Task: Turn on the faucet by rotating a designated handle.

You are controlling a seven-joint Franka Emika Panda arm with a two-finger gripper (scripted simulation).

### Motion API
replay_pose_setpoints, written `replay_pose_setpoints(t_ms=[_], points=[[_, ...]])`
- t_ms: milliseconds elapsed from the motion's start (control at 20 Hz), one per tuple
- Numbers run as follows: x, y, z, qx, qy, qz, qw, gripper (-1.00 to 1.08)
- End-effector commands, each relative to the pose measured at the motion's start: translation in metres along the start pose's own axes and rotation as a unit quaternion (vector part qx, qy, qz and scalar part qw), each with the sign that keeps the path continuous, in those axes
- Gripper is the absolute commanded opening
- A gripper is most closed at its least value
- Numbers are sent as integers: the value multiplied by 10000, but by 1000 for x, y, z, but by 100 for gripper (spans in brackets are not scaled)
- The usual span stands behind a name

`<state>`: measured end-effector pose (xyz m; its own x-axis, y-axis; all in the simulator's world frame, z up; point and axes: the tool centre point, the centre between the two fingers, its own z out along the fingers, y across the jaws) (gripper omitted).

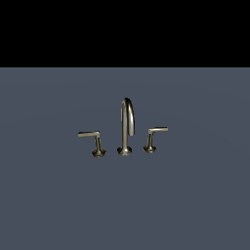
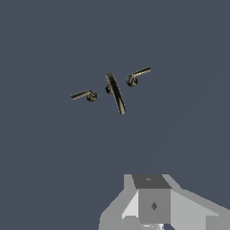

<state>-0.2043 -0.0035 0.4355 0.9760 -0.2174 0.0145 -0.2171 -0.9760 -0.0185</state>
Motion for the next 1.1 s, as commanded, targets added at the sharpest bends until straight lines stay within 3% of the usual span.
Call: replay_pose_setpoints(t_ms=[0,500,1050], points=[[11,-4,17,-3,-2,293,9996,-100],[68,-15,93,-20,-6,1607,9870,-100],[128,-9,172,-40,-9,2939,9558,-100]])
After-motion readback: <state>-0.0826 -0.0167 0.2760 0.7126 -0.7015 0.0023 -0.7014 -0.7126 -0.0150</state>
